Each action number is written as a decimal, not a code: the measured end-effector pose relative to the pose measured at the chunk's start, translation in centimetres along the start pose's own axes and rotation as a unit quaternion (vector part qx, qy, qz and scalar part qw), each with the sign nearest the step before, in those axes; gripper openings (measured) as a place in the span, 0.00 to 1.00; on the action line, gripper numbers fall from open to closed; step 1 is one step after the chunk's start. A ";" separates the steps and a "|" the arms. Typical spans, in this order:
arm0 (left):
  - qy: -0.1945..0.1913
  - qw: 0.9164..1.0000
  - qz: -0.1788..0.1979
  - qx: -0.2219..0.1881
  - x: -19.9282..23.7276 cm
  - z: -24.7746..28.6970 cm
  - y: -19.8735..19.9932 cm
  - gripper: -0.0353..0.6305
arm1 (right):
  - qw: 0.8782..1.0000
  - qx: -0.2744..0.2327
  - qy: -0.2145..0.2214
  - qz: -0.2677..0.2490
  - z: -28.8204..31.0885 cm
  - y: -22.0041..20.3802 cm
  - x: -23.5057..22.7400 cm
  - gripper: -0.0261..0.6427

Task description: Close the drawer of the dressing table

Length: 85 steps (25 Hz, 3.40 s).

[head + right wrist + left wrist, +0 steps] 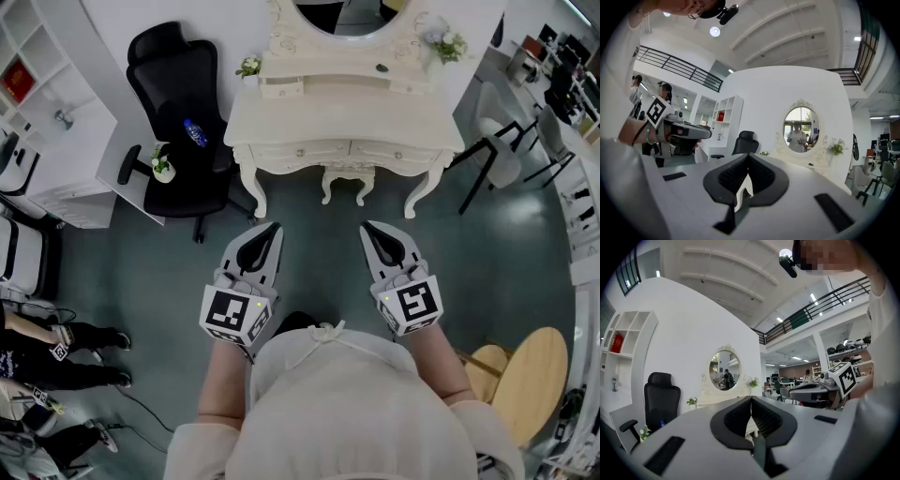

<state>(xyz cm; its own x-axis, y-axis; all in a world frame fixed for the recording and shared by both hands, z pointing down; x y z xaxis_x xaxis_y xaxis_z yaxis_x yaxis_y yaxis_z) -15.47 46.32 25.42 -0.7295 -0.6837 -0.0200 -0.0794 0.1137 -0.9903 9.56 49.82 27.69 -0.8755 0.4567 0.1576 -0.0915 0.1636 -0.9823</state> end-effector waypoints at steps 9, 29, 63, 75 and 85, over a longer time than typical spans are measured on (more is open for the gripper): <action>0.004 1.000 -0.007 0.001 -0.7 0.9 -0.4 0.08 | 1.000 0.002 -0.011 0.002 -0.6 -0.3 -1.3 0.04; 0.071 0.996 -0.048 0.011 4.0 5.4 -3.1 0.51 | 0.998 0.027 -0.021 0.050 5.0 -3.6 -5.3 0.05; 0.011 0.994 -0.079 0.078 33.7 34.5 -13.1 0.50 | 0.993 0.089 -0.053 0.063 42.5 -12.9 -20.3 0.05; 0.081 0.983 -0.092 0.134 37.5 42.9 -19.4 0.50 | 0.988 0.116 0.017 0.097 52.1 -19.3 -28.4 0.05; 0.135 0.961 -0.122 0.210 38.9 48.0 -29.2 0.50 | 0.983 0.128 0.075 0.109 56.8 -26.6 -32.9 0.05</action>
<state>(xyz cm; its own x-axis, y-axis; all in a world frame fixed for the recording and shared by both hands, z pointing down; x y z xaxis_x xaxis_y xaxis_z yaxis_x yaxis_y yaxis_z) -8.90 -18.21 47.01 -0.8776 -0.4354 0.2006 -0.0313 -0.3656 -0.9303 13.87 -19.23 42.83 -0.8090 0.5841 -0.0652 -0.0430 -0.1694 -0.9846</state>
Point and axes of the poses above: the fingertips, and each gripper's own axes: z forward along the fingers, x to its left, y out of its top, the point moved 9 cm from there along -z, backward along the fingers, and after that the axes turned 9 degrees about -x, right-handed, at the moved point
